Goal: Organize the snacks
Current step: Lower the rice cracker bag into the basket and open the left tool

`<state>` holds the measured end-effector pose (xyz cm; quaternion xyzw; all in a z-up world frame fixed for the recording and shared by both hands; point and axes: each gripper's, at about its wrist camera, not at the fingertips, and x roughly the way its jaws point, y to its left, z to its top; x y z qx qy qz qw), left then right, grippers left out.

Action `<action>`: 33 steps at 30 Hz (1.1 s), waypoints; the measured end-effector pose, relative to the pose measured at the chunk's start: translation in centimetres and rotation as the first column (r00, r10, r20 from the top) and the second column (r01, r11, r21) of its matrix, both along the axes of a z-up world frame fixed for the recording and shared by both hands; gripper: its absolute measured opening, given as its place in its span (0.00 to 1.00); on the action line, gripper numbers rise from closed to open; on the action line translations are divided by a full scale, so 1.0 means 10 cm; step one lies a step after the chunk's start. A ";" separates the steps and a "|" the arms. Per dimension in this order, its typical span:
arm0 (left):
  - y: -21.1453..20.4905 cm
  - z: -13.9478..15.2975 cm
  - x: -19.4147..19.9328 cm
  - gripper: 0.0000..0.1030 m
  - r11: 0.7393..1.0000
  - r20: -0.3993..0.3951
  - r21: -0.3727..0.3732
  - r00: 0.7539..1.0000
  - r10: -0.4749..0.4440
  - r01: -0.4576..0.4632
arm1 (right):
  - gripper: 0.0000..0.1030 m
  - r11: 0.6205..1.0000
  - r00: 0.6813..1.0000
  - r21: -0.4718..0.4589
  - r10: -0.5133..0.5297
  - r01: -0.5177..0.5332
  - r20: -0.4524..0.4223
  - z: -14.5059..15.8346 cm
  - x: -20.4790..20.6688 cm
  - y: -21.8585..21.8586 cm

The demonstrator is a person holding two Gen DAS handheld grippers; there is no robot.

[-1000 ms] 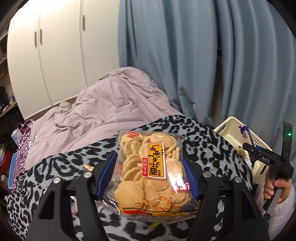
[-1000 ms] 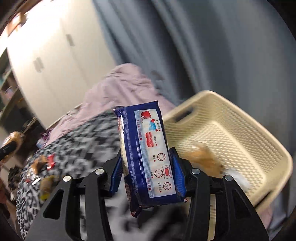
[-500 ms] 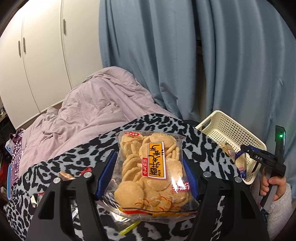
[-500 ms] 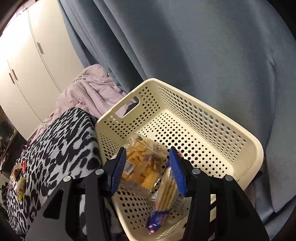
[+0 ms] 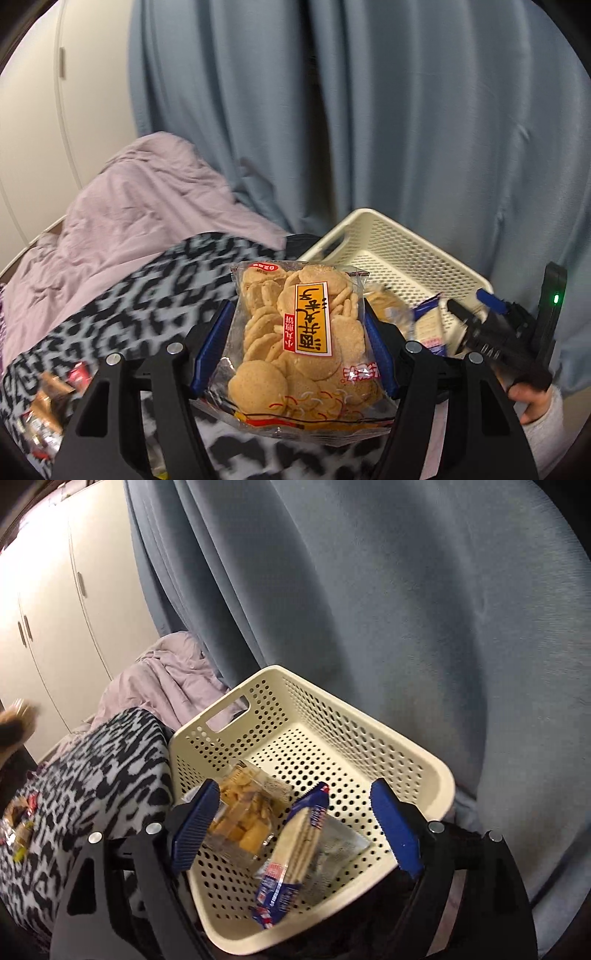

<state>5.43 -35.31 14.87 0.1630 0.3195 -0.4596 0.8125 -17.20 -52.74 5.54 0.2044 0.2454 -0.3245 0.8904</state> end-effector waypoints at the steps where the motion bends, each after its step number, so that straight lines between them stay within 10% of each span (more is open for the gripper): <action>1: -0.08 -0.01 -0.02 0.65 1.000 -0.008 0.000 1.000 -0.012 0.012 | 0.83 1.000 1.000 -0.016 0.001 -0.001 -0.007 -0.01 -0.01 0.03; 18: -1.31 -0.48 -0.22 0.66 0.987 -0.130 0.044 0.981 -0.146 0.152 | 0.88 1.000 1.000 -0.014 0.009 -0.009 -0.013 -0.14 -0.12 0.11; 23: -1.41 -0.58 -0.16 0.86 0.992 -0.126 0.034 0.985 -0.118 0.123 | 0.88 1.000 1.000 0.001 0.018 -0.018 -0.012 -0.16 -0.08 0.11; 33: -1.24 -0.65 0.00 0.87 0.996 -0.068 0.079 0.997 -0.035 0.041 | 0.88 0.999 1.000 0.025 0.022 -0.022 -0.005 -0.16 -0.04 0.07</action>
